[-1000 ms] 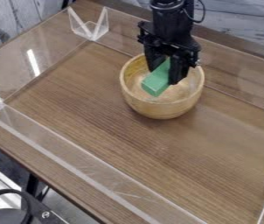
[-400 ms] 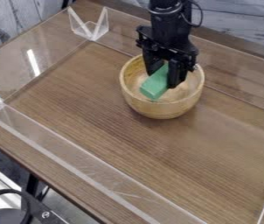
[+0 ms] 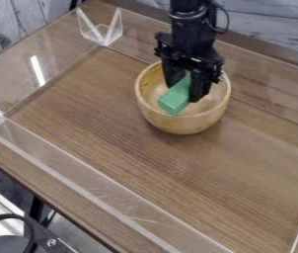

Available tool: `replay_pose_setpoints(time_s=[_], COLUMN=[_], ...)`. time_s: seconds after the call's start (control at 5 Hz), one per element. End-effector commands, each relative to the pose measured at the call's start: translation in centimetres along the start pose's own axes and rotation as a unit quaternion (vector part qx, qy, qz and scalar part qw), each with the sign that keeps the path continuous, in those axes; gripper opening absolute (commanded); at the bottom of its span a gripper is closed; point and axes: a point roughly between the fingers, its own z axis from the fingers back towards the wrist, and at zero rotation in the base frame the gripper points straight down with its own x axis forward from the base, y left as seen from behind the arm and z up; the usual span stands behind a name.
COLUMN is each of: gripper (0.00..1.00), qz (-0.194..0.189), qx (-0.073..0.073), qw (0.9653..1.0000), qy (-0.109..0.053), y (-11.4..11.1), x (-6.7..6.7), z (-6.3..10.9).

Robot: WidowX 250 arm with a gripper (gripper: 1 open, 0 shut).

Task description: Put the green block in the brown bowl

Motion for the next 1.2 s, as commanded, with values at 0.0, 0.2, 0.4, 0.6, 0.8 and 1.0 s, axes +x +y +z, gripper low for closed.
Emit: replay_pose_setpoints(time_s=[0.0, 0.2, 0.4, 0.6, 0.8, 1.0], gripper=[0.0, 0.0, 0.0, 0.0, 0.0, 0.0], qz=[0.001, 0.001, 0.001, 0.002, 0.002, 0.002], qx=[0.01, 0.01, 0.01, 0.01, 0.01, 0.009], qw=[0.9995, 0.9996, 0.9997, 0.9997, 0.9998, 0.9998], qy=[-0.029, -0.026, -0.023, -0.021, -0.019, -0.017], y=[0.59, 0.67, 0.74, 0.81, 0.86, 0.9], x=[1.15, 1.21, 1.27, 1.31, 1.35, 1.37], z=[1.56, 1.43, 1.29, 1.18, 1.06, 1.03])
